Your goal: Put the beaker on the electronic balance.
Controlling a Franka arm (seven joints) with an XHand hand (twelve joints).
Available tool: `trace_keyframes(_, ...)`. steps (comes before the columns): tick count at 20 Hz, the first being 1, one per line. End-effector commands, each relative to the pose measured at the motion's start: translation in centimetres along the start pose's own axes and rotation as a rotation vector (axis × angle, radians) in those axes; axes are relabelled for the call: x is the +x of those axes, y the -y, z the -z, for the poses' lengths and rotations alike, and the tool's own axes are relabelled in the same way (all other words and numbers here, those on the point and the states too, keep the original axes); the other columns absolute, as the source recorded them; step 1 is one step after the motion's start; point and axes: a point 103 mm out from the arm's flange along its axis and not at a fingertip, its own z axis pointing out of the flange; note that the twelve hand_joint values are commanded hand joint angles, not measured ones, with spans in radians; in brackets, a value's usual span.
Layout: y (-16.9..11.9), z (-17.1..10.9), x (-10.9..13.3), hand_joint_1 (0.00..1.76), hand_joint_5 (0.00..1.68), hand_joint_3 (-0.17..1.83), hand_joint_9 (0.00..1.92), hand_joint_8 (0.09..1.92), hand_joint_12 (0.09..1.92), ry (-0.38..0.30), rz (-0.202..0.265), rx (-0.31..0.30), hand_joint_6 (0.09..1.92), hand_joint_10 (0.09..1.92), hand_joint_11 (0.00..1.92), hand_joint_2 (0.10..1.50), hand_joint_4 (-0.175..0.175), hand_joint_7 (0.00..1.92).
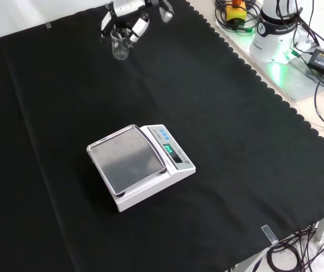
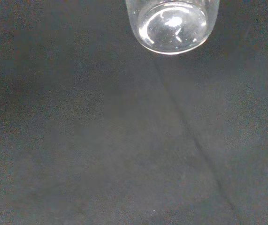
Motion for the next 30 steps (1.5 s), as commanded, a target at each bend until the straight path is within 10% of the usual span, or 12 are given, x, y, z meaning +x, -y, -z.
trace_keyframes(1, 2.0, 1.5, 1.3, 1.13, 0.57, -0.17, 1.35, 0.86, 0.59, 0.026, 0.027, 0.02, 0.78, 0.32, 1.55, 1.15, -0.175, 0.71)
trace_keyframes(14, 1.5, 1.9, 3.4, 1.13, 0.57, -0.17, 1.35, 0.86, 0.58, 0.04, 0.068, 0.019, 0.79, 0.33, 1.56, 1.15, -0.175, 0.71)
trace_keyframes(30, -1.0, 2.5, 14.9, 1.12, 0.56, -0.17, 1.35, 0.86, 0.58, 0.091, 0.23, 0.046, 0.79, 0.35, 1.56, 1.15, -0.175, 0.71)
